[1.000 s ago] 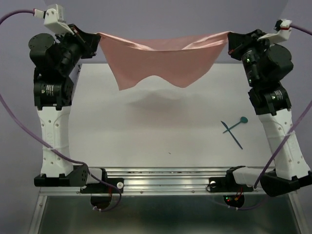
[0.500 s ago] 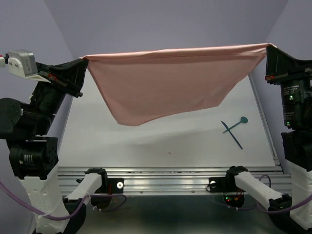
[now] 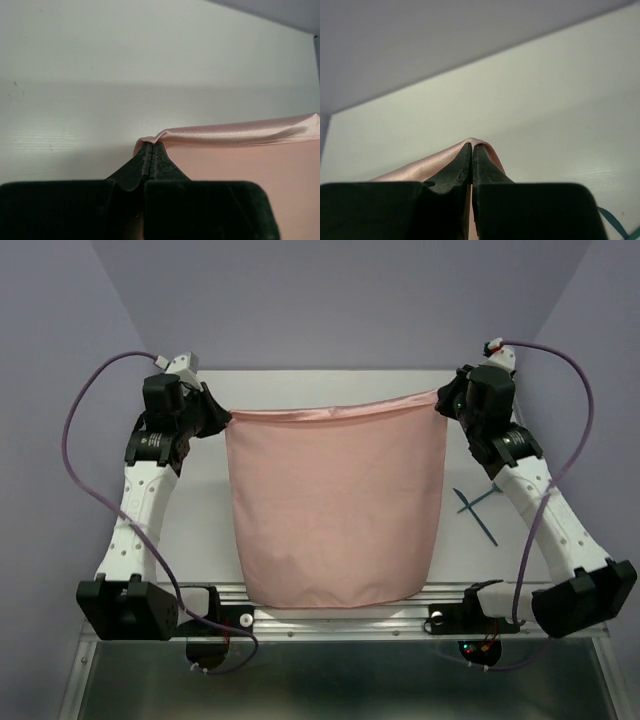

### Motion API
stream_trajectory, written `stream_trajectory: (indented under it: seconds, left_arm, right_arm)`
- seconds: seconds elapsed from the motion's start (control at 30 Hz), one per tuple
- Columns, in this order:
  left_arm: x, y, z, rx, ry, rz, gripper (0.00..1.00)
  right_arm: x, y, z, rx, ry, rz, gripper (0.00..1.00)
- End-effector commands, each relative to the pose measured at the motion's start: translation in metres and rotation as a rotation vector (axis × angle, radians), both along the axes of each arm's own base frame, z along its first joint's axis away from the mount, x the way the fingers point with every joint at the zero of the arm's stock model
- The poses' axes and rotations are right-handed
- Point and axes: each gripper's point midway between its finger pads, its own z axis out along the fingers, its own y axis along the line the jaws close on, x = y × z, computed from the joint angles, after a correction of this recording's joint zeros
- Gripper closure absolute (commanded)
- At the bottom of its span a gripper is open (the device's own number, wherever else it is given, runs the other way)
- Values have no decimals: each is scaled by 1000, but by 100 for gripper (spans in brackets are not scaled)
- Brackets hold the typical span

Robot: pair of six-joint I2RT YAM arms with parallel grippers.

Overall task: Fold the napkin into a case and place the utensils inside
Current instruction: Flatten out the napkin at the center of the board.

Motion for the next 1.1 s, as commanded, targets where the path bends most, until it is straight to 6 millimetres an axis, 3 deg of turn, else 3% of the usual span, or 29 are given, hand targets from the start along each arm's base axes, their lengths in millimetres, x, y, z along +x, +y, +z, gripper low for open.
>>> stream_trajectory:
  seconds: [0.0, 0.07, 0.1, 0.2, 0.3, 0.4, 0.43, 0.47, 0.53, 0.57, 0.6, 0.63, 0.67, 0.73, 0.77, 0.87, 0.9, 0.93, 1.0, 1.07]
  left_arm:
    - [28, 6, -17, 9, -8, 33, 100]
    - [41, 6, -32, 10, 23, 33, 100]
    - [55, 7, -52, 15, 68, 45, 100]
    - [76, 11, -73, 31, 114, 65, 100]
    - [103, 9, -111, 21, 195, 65, 100]
    - [124, 4, -114, -1, 196, 53, 100]
    - [133, 3, -130, -3, 229, 50, 100]
    - [145, 3, -118, -8, 201, 49, 100]
    - [160, 1, -132, -14, 238, 39, 100]
    - [172, 1, -117, -16, 201, 39, 100]
    - [184, 1, -116, -21, 197, 32, 100]
    - [185, 1, -128, -23, 223, 29, 100]
    - [193, 0, -115, -25, 194, 22, 100]
    - [196, -1, -126, -27, 230, 10, 100]
    - [198, -2, -122, -22, 222, 1, 100]
    - [186, -6, -129, -33, 252, -20, 100]
    - [180, -6, -122, -38, 240, -23, 100]
    - [171, -7, -132, -42, 270, -23, 100]
    - [159, -9, -135, -55, 289, -28, 100]
    - [136, -11, -142, -66, 317, -42, 100]
  right_arm:
    - [35, 2, -28, -56, 45, -25, 99]
    - [57, 3, -43, -74, 60, -32, 99]
    - [74, 7, -62, -98, 100, -29, 99]
    - [100, 10, -84, -108, 131, -24, 99]
    - [132, 15, -113, -99, 164, 7, 99]
    - [167, 17, -134, -80, 189, 42, 99]
    - [175, 21, -138, -67, 193, 53, 99]
    - [191, 17, -144, -53, 195, 47, 99]
    - [206, 17, -151, -31, 198, 60, 99]
    - [218, 11, -139, -20, 166, 51, 99]
    - [227, 9, -156, -11, 191, 53, 99]
    - [231, 11, -158, -6, 191, 60, 99]
    - [235, 6, -161, 2, 193, 55, 99]
    - [239, 6, -164, 23, 199, 74, 99]
    - [237, 7, -166, 24, 204, 78, 99]
    - [222, 12, -169, 39, 230, 111, 99]
    - [211, 13, -169, 58, 246, 118, 99]
    - [205, 13, -170, 66, 257, 116, 99]
    - [190, 20, -170, 103, 278, 150, 99]
    - [164, 23, -174, 143, 314, 159, 99]
